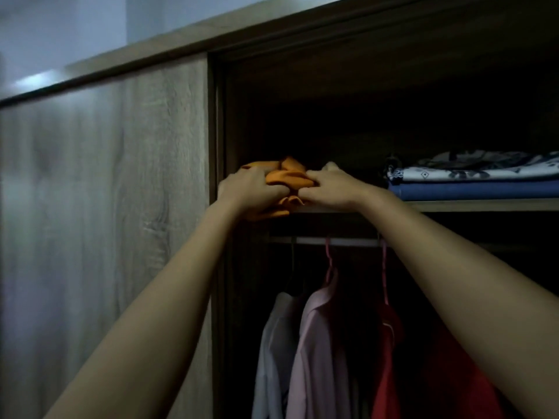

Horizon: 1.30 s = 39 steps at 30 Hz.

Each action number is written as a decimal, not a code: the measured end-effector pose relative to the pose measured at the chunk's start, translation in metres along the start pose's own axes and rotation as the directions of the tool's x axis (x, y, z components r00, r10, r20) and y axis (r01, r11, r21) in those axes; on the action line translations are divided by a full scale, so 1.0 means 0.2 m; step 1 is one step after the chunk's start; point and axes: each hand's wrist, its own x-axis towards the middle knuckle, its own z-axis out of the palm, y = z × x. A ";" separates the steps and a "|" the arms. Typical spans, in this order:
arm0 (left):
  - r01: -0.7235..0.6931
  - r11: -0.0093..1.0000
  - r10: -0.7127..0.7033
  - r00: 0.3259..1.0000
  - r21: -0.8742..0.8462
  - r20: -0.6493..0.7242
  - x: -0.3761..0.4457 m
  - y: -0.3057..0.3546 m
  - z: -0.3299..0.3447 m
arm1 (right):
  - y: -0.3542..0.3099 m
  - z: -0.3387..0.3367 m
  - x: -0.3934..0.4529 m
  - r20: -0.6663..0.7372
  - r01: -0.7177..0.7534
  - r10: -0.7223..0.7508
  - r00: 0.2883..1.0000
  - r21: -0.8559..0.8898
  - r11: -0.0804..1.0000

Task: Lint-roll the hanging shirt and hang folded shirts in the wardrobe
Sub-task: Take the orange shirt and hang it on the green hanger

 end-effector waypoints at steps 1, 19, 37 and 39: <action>-0.030 0.998 0.029 1.000 -0.057 -0.010 -0.05 0.01 -0.01 | -0.01 -0.01 -0.04 -0.001 0.025 -0.025 1.000 0.028 0.999; 0.002 0.834 0.215 0.919 -0.551 0.329 -0.86 0.07 0.25 | -0.13 0.56 -1.06 -0.274 -0.025 0.140 0.951 0.386 0.922; 0.129 0.701 0.041 0.975 -0.702 0.219 -1.10 0.09 0.59 | 0.04 0.70 -1.30 0.008 -0.207 0.306 0.952 0.754 0.624; 0.098 0.717 0.013 0.988 -0.690 0.153 -1.10 0.11 0.59 | 0.02 0.69 -1.29 -0.021 -0.185 0.302 0.953 0.748 0.637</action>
